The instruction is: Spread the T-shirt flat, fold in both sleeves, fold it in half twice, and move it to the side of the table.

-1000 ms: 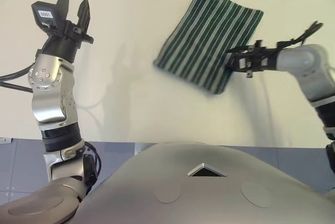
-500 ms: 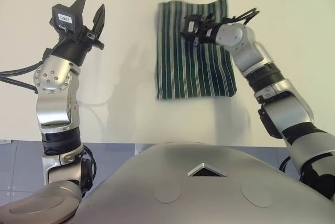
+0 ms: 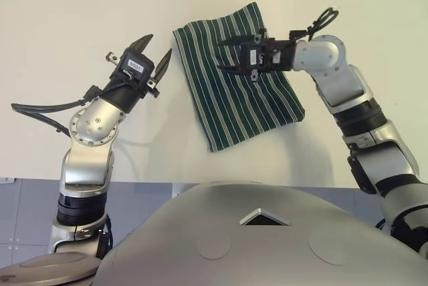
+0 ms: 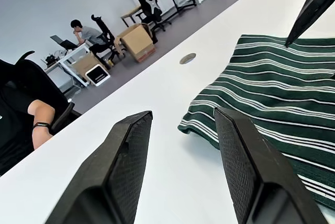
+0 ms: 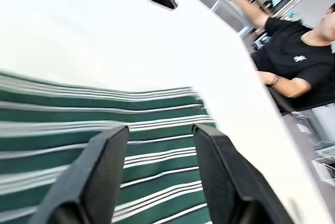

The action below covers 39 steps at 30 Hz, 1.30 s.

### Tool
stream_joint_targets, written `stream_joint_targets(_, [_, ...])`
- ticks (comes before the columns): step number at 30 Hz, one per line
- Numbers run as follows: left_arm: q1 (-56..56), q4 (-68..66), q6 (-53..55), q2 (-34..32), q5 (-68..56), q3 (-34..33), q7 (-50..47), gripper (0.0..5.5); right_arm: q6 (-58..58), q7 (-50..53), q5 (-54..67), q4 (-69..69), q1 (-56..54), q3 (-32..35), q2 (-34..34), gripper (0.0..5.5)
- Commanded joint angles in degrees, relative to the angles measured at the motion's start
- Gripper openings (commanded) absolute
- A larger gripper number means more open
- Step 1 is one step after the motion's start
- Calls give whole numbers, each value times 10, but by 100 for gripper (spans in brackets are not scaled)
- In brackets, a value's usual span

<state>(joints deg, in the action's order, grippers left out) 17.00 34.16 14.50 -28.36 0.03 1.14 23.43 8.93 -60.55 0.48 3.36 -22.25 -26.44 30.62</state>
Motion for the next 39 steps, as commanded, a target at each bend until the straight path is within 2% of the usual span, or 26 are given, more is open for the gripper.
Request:
stream_joint_targets(1, [59,41,-28,-12,-34,-19,35,217,10,-94,31,-47,47,-6,75,226])
stream_joint_targets(4, [93,66,-47,-40,-42,-33,71,217,20,-57,-57,-41,75,-50,63,226])
stream_joint_targets(7, [136,55,-115,-111,23,-8,128,217,-11,-24,-106,-80,126,-82,52,226])
stream_joint_targets(10, [178,6,-212,-173,106,9,153,217,-72,-21,-64,-110,128,-63,37,226])
stream_joint_targets(13, [206,-22,-275,-206,151,14,162,217,-149,-27,19,-148,121,-31,14,226])
stream_joint_targets(16, [231,-22,-318,-236,174,16,180,270,-177,-36,75,-162,101,29,29,226])
stream_joint_targets(19, [223,-19,-350,-210,223,56,157,315,-58,-114,78,-95,69,96,126,226])
stream_joint_targets(22, [196,-35,-396,-185,304,88,115,359,75,-174,67,-9,62,121,190,226])
stream_joint_targets(25, [170,-50,-423,-167,368,135,103,359,199,-194,34,86,53,118,215,226])
stream_joint_targets(28, [148,-78,-431,-155,402,169,96,359,240,-203,40,101,65,114,213,226])
stream_joint_targets(34, [128,-149,-451,-161,401,197,72,250,463,-204,29,152,97,86,225,226])
stream_joint_targets(39, [120,-193,-461,-161,390,214,64,142,549,-166,6,169,112,47,206,226])
